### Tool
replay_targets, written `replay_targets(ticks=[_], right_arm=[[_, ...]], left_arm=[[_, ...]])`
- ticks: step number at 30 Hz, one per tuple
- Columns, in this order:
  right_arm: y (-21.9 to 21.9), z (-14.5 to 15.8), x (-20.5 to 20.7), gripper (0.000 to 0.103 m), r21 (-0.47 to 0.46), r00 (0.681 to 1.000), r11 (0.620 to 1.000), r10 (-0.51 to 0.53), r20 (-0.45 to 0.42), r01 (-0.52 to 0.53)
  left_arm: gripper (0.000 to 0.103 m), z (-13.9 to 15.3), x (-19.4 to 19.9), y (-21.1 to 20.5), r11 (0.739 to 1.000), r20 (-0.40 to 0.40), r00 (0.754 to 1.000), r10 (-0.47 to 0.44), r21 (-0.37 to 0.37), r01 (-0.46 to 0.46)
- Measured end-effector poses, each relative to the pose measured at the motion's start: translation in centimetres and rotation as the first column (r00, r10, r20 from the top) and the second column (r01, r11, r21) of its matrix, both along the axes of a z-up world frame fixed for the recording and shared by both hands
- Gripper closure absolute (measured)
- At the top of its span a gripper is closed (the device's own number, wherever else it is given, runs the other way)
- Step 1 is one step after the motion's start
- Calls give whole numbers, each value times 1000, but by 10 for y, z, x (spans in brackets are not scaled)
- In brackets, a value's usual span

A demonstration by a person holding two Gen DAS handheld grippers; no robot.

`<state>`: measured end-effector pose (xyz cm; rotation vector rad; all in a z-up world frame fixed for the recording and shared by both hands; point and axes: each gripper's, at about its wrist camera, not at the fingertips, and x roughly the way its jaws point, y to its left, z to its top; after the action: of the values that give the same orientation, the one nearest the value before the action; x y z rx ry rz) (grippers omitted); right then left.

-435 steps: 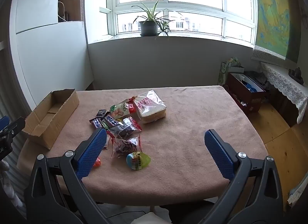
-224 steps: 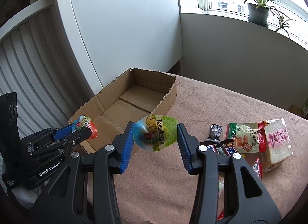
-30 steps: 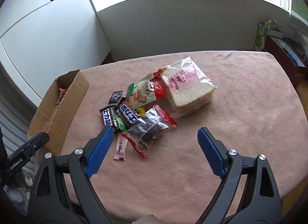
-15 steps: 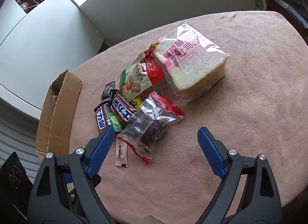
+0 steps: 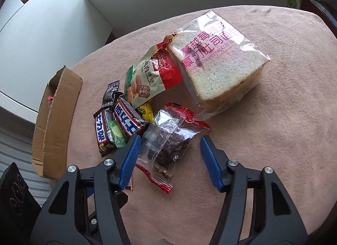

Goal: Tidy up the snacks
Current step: 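Grasp the second jerky bag with the right gripper while the left grasps the small white candy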

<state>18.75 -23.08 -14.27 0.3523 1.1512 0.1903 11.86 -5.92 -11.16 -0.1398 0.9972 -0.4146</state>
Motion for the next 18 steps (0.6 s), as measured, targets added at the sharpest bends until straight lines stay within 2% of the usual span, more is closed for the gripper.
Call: replay_targets(ticks=[7,9,13,16,18], right_arm=[[-14,3,-6,49,0,1000,1000,19,-10,-19],[-14,3,-9,49,-7,999,999,34,-13,-34],[-9,3,-18,50,-33,998,997,66,-8,-66],[-4,4,-23,60,-53,996,994,93,1,-92],[-1,5,-26,61,-62,995,993,98,6,-97]], left_arm=[[58,-5,10,-14,998,19,1000,-10,66,9],[63,-8,12,-19,996,29,1000,-13,90,10],[82,-10,16,-18,995,30,1000,3,100,-6],[84,-10,16,-9,997,23,1000,6,82,-7],[84,-10,14,-8,997,27,1000,7,82,-9]])
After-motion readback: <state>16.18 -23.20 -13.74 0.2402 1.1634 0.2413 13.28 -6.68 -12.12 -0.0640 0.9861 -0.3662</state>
